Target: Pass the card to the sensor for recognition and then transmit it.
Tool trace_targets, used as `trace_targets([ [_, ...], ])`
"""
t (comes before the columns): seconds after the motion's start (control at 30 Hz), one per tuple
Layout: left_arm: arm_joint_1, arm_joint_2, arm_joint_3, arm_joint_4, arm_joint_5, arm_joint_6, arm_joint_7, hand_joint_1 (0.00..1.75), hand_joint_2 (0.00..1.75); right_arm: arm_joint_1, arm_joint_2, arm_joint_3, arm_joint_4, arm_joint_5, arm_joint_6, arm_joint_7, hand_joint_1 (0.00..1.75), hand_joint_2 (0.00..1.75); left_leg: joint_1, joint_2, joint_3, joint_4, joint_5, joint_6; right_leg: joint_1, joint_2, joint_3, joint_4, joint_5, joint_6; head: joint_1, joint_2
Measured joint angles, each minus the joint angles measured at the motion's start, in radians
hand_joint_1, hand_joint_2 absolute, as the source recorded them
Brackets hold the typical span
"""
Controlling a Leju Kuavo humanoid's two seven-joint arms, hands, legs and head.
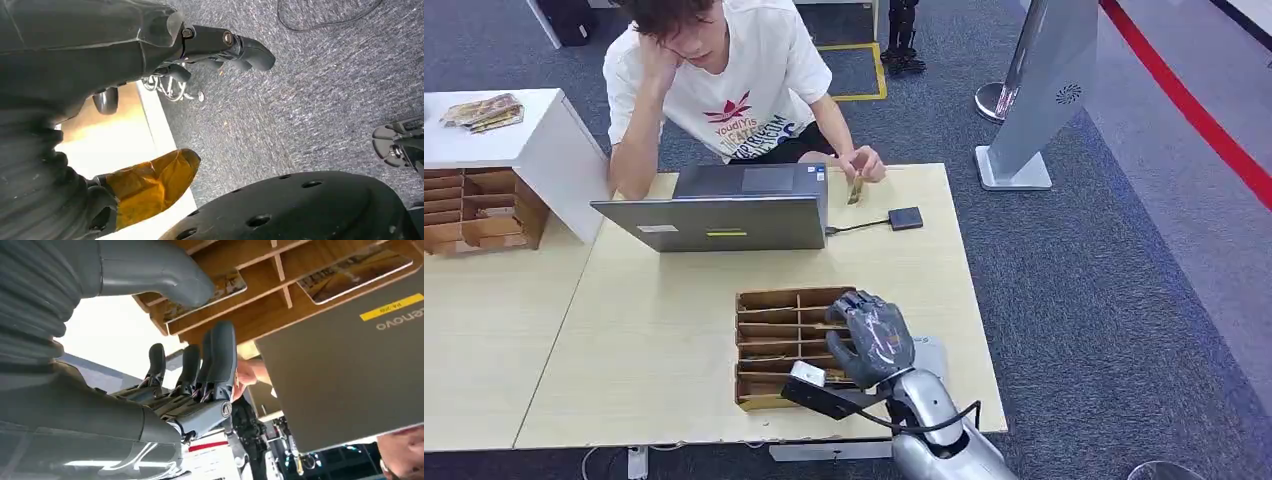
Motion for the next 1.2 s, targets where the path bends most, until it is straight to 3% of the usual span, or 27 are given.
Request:
trace_targets([
  [0.3, 0.000, 0.000, 0.000, 0.000, 0.000, -0.001, 0.000, 0.00, 1.75, -0.001, 0.001, 0.000, 0.018, -0.005, 0.005, 0.000, 0.94, 1.75, 0.000, 0.000, 0.000, 0.000, 0.000, 0.000, 0.000, 0.000, 0.000, 0.000, 0.000, 0.000, 0.000, 0.000],
  [0.37, 0.000, 0.000, 0.000, 0.000, 0.000, -0.001, 0.000, 0.00, 1.75, -0.001, 0.001, 0.000, 0.021, -0.005, 0.006, 0.000, 1.03, 1.75, 0.000, 0.000, 0.000, 0.000, 0.000, 0.000, 0.000, 0.000, 0.000, 0.000, 0.000, 0.000, 0.000, 0.000],
  [0.43, 0.000, 0.000, 0.000, 0.000, 0.000, -0.001, 0.000, 0.00, 1.75, -0.001, 0.001, 0.000, 0.025, -0.005, 0.006, 0.000, 1.27, 1.75, 0.000, 0.000, 0.000, 0.000, 0.000, 0.000, 0.000, 0.000, 0.000, 0.000, 0.000, 0.000, 0.000, 0.000],
  [0.47, 0.000, 0.000, 0.000, 0.000, 0.000, -0.001, 0.000, 0.00, 1.75, -0.001, 0.001, 0.000, 0.027, -0.005, 0.006, 0.000, 1.27, 1.75, 0.000, 0.000, 0.000, 0.000, 0.000, 0.000, 0.000, 0.000, 0.000, 0.000, 0.000, 0.000, 0.000, 0.000],
  [0.53, 0.000, 0.000, 0.000, 0.000, 0.000, -0.001, -0.001, 0.00, 1.75, -0.002, 0.001, 0.000, 0.030, -0.006, 0.008, 0.000, 1.54, 1.75, 0.000, 0.000, 0.000, 0.000, 0.000, 0.000, 0.000, 0.000, 0.000, 0.000, 0.000, 0.000, 0.000, 0.000],
  [0.57, 0.000, 0.000, 0.000, 0.000, 0.000, -0.001, -0.002, 0.00, 1.75, -0.002, 0.002, 0.000, 0.031, -0.006, 0.010, 0.000, 1.54, 1.75, 0.000, 0.000, 0.000, 0.000, 0.000, 0.000, 0.000, 0.000, 0.000, 0.000, 0.000, 0.000, 0.000, 0.000],
  [0.63, 0.000, 0.000, 0.000, 0.000, 0.000, -0.001, -0.003, 0.00, 1.75, -0.005, 0.003, -0.001, 0.034, -0.008, 0.016, 0.002, 1.71, 1.75, 0.000, 0.000, 0.000, 0.000, 0.000, 0.000, 0.000, 0.000, 0.000, 0.000, 0.000, 0.000, 0.000, 0.000],
  [1.2, 0.000, 0.000, 0.000, 0.000, 0.000, -0.001, -0.003, 0.00, 1.75, -0.020, 0.003, -0.006, 0.039, -0.015, 0.021, 0.005, 1.75, 1.75, 0.000, 0.000, 0.000, 0.000, 0.000, 0.000, 0.000, 0.000, 0.000, 0.000, 0.000, 0.000, 0.000, 0.000],
])
